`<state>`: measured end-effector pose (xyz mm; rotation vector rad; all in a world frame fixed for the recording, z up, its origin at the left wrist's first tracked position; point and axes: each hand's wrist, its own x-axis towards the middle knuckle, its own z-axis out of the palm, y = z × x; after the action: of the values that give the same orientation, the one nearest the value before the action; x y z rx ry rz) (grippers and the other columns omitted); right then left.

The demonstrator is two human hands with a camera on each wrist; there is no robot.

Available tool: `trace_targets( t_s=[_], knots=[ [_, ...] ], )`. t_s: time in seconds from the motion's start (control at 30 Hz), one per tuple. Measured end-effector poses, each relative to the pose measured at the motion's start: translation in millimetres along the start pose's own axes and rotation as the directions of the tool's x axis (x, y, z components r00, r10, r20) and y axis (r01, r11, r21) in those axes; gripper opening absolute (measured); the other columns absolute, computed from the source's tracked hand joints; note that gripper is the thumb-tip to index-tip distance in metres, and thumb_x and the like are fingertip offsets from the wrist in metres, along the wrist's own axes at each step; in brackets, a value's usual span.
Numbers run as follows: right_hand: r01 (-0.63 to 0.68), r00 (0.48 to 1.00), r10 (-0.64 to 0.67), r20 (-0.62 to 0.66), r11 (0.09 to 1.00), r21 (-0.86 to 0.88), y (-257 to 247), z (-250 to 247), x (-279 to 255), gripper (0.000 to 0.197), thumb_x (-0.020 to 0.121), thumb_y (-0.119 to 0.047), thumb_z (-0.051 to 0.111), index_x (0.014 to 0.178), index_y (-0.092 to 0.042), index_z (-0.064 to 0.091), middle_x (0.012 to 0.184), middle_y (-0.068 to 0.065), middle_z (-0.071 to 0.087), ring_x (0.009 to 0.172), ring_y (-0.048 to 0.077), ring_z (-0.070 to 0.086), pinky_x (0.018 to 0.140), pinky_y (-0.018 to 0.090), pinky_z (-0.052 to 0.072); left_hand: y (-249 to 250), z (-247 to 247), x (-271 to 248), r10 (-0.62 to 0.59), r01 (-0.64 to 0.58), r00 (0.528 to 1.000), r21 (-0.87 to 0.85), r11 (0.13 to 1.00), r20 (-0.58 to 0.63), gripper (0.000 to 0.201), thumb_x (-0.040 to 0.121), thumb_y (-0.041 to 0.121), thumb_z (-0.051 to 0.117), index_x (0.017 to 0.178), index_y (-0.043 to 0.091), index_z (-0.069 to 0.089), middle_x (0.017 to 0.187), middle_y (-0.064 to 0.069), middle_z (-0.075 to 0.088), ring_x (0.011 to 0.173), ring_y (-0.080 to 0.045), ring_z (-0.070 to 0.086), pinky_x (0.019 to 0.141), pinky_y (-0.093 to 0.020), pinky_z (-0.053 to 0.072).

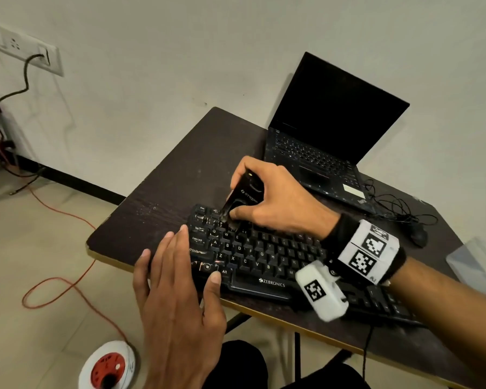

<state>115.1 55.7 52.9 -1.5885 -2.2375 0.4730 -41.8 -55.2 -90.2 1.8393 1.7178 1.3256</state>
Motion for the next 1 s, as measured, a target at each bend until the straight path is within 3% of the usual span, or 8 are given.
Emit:
trace_targets(
  t_s=[0.07, 0.2, 0.3, 0.43, 0.53, 0.7, 0.93, 1.0],
  knots=[
    [-0.039, 0.999, 0.039, -0.028, 0.999, 0.008, 2.3, -4.5, -0.1, 0.038, 0.077, -0.018, 0.09, 0.099, -0.029, 0.061, 0.085, 0.003, 0.078, 0.073, 0.022, 0.075, 0.072, 0.047, 0.062, -1.3, -0.3, -0.6, 0.005, -0.005, 1.0, 0.002, 1.0, -0.002, 0.072, 0.095, 0.045, 0.043, 0.156, 0.008, 0.04, 0.154, -0.01, 0.053, 0.15, -0.021, 0.038, 0.129, -0.041, 0.011],
    [0.088, 0.994, -0.09, 0.053, 0.995, 0.036, -6.8, 6.8, -6.9, 0.038, 0.075, -0.022, 0.088, 0.099, -0.032, 0.061, 0.089, 0.002, 0.078, 0.079, 0.026, 0.076, 0.074, 0.049, 0.062, 0.0, 0.2, 1.6, 0.0, 0.0, 1.0, -0.023, 1.0, 0.0, 0.072, 0.096, 0.045, 0.042, 0.157, 0.008, 0.039, 0.155, -0.01, 0.052, 0.151, -0.021, 0.037, 0.129, -0.038, 0.009],
    [0.019, 0.999, -0.021, -0.046, 0.999, -0.037, -1.6, 0.2, 6.9, 0.037, 0.075, -0.02, 0.088, 0.099, -0.03, 0.061, 0.084, 0.001, 0.076, 0.076, 0.022, 0.073, 0.075, 0.045, 0.06, -1.7, 0.4, 0.8, 0.004, -0.004, 1.0, -0.006, 1.0, 0.011, 0.072, 0.096, 0.045, 0.042, 0.158, 0.008, 0.037, 0.157, -0.009, 0.049, 0.152, -0.019, 0.034, 0.129, -0.037, 0.007],
    [0.055, 0.997, -0.057, 0.051, 0.998, 0.033, -5.9, 5.0, 5.2, 0.04, 0.074, -0.023, 0.091, 0.098, -0.033, 0.061, 0.088, 0.004, 0.078, 0.079, 0.027, 0.076, 0.074, 0.049, 0.063, 0.1, -0.9, 1.2, -0.005, 0.005, 1.0, -0.04, 0.999, 0.011, 0.072, 0.096, 0.045, 0.042, 0.159, 0.009, 0.036, 0.159, -0.007, 0.047, 0.153, -0.017, 0.032, 0.129, -0.04, 0.008],
    [0.014, 1.0, -0.014, -0.01, 1.0, -0.019, -5.6, 2.6, 12.9, 0.039, 0.075, -0.02, 0.091, 0.097, -0.031, 0.062, 0.084, -0.001, 0.076, 0.075, 0.017, 0.073, 0.074, 0.045, 0.061, 0.5, -0.5, 0.3, -0.022, 0.022, 1.0, -0.059, 0.998, 0.004, 0.072, 0.095, 0.045, 0.042, 0.159, 0.012, 0.036, 0.159, -0.004, 0.047, 0.153, -0.014, 0.031, 0.129, -0.04, 0.009],
    [0.056, 0.996, -0.057, 0.062, 0.998, 0.028, -11.0, 9.2, 12.1, 0.041, 0.073, -0.023, 0.092, 0.097, -0.033, 0.061, 0.09, 0.001, 0.078, 0.082, 0.02, 0.076, 0.077, 0.046, 0.063, 1.7, -3.0, 1.1, -0.026, 0.026, 1.0, -0.085, 0.996, -0.002, 0.074, 0.093, 0.044, 0.044, 0.16, 0.014, 0.035, 0.16, -0.001, 0.046, 0.154, -0.009, 0.028, 0.129, -0.035, 0.005],
    [0.056, 0.996, -0.057, 0.067, 0.998, 0.011, -9.9, 6.0, 15.2, 0.041, 0.075, -0.022, 0.092, 0.098, -0.033, 0.06, 0.087, 0.002, 0.077, 0.077, 0.022, 0.075, 0.072, 0.044, 0.063, 0.1, -2.1, 1.1, -0.019, 0.019, 1.0, -0.091, 0.996, -0.004, 0.074, 0.094, 0.046, 0.043, 0.159, 0.012, 0.037, 0.159, -0.003, 0.048, 0.153, -0.01, 0.029, 0.129, -0.036, 0.006],
    [0.027, 0.999, -0.027, 0.037, 1.0, -0.007, -8.4, 5.2, 18.7, 0.04, 0.076, -0.02, 0.092, 0.099, -0.031, 0.06, 0.084, -0.001, 0.076, 0.071, 0.016, 0.073, 0.069, 0.041, 0.06, -0.6, -0.6, 1.0, -0.022, 0.021, 1.0, -0.082, 0.996, -0.009, 0.073, 0.093, 0.045, 0.044, 0.159, 0.012, 0.037, 0.158, -0.003, 0.048, 0.153, -0.011, 0.031, 0.129, -0.037, 0.008]
  ],
)
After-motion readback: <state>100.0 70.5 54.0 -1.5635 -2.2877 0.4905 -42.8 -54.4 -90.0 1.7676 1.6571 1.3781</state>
